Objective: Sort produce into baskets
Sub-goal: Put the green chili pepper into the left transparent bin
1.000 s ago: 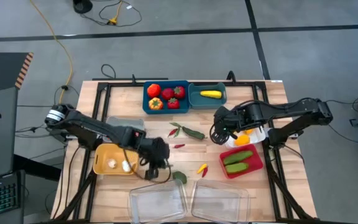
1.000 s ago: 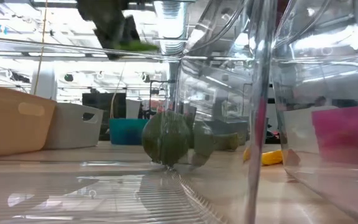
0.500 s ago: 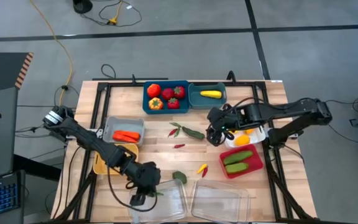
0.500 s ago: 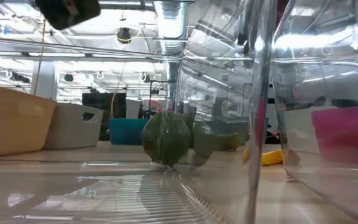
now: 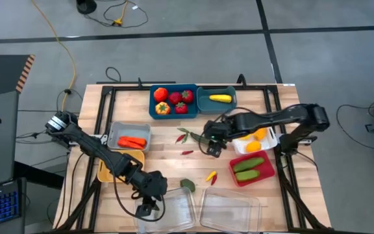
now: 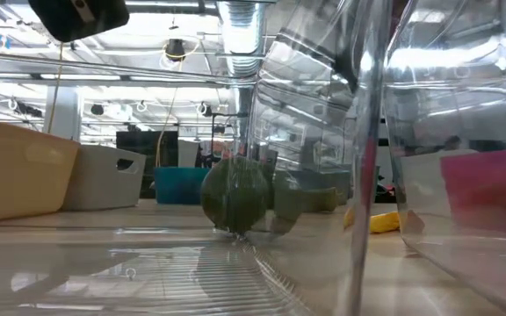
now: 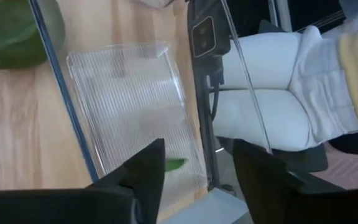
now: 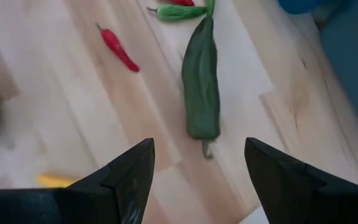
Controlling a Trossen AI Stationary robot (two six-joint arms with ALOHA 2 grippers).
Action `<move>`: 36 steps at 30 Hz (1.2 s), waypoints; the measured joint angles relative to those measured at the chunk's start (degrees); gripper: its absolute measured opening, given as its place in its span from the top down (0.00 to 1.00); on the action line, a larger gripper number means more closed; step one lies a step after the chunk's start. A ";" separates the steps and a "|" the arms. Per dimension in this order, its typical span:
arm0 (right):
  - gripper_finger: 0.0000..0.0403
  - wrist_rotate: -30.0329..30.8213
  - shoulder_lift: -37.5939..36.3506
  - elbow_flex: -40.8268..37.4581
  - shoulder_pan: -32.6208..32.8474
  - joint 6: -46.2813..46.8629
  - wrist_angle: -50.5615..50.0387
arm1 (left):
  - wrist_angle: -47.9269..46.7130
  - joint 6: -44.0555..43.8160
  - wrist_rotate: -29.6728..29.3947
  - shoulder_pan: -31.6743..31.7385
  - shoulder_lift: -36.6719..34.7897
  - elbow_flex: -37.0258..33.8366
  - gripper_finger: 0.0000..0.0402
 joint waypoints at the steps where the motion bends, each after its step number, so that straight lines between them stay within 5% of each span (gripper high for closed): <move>1: 0.31 0.00 1.03 0.00 -0.34 -0.78 0.67 | -0.03 0.49 0.09 0.05 0.00 0.00 0.55; 14: 0.31 0.07 13.85 0.00 -2.94 -17.12 2.25 | -0.45 0.66 -0.59 0.25 0.00 0.00 0.52; 36: 0.31 0.17 13.95 0.04 -3.62 -17.46 5.76 | -0.48 0.57 -2.95 0.27 -0.02 0.00 0.52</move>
